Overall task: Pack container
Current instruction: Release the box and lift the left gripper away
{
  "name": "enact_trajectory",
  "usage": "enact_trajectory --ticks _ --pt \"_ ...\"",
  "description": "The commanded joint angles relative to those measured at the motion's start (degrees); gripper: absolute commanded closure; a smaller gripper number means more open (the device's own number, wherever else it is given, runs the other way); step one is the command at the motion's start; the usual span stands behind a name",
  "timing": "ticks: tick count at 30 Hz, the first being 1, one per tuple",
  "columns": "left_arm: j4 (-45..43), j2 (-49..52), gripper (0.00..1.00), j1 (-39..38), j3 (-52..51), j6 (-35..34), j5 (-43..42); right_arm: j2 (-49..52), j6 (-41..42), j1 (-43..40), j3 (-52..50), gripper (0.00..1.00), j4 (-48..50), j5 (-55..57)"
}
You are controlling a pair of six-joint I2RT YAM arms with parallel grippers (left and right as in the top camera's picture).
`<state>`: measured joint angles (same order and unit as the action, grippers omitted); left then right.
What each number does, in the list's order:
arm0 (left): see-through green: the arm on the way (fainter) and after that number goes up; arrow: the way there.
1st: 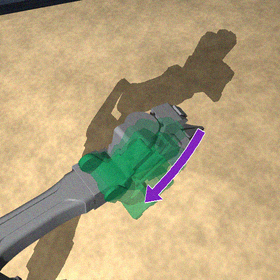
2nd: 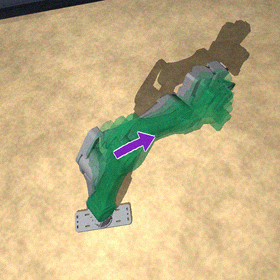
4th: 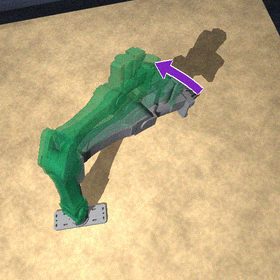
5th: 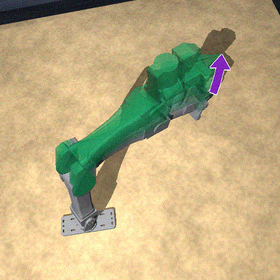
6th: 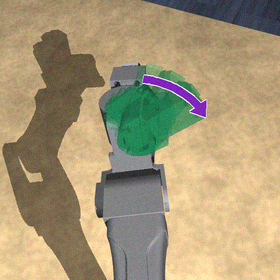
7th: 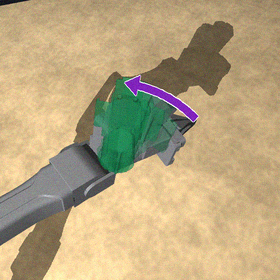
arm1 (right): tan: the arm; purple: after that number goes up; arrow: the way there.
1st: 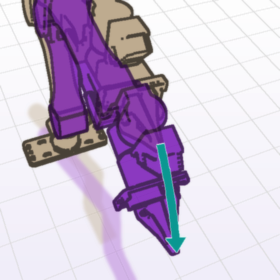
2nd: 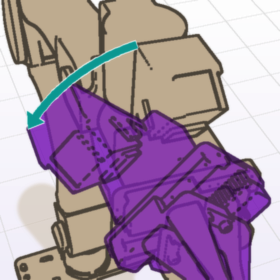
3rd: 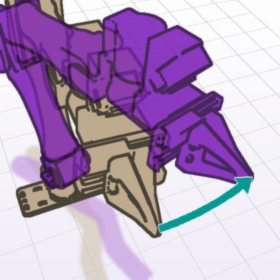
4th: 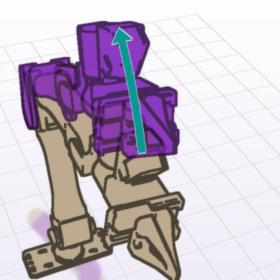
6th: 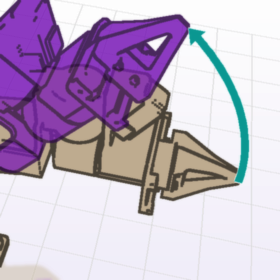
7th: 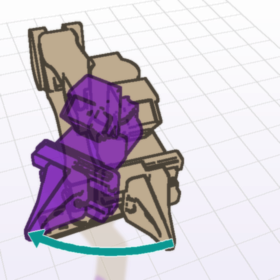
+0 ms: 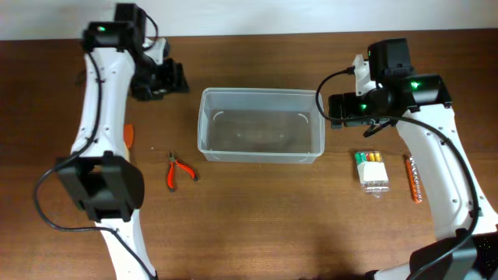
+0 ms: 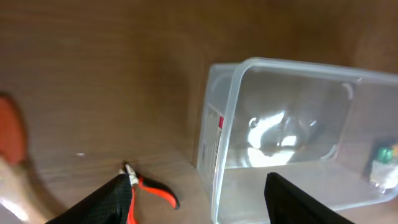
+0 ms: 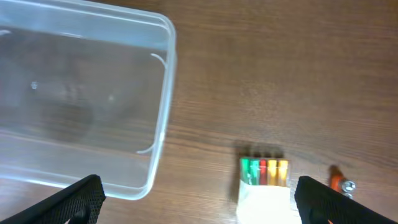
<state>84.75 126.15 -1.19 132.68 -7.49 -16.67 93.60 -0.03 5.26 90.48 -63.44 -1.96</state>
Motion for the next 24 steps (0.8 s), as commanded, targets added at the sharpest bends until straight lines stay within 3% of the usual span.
enact_trajectory --ticks 1,9,17,19,20,21,24 --pt "1.92 -0.26 0.30 1.40 7.37 0.98 2.97 0.55 0.07 0.35 -2.54 0.02 -0.02 3.37" --pt "2.95 -0.26 0.28 2.12 11.58 1.20 6.43 0.66 3.32 0.22 -13.35 0.01 1.62 12.07" --pt "2.93 -0.26 0.23 2.12 11.58 1.16 9.09 0.63 3.74 -3.61 -19.39 0.01 1.53 12.52" --pt "2.93 -0.26 0.19 2.12 11.58 1.16 9.07 0.63 3.72 -5.51 -19.71 0.01 1.68 12.46" --pt "2.93 -0.26 0.13 2.12 11.58 1.16 9.07 0.63 3.69 -6.60 -19.71 0.01 1.70 12.24" --pt "2.93 -0.26 0.01 2.12 11.58 1.16 9.07 0.63 3.43 -8.04 -19.71 0.01 1.84 11.56" --pt "2.95 -0.26 0.01 2.12 11.58 1.16 9.05 0.66 -1.29 -11.43 -19.71 0.01 1.92 7.32"
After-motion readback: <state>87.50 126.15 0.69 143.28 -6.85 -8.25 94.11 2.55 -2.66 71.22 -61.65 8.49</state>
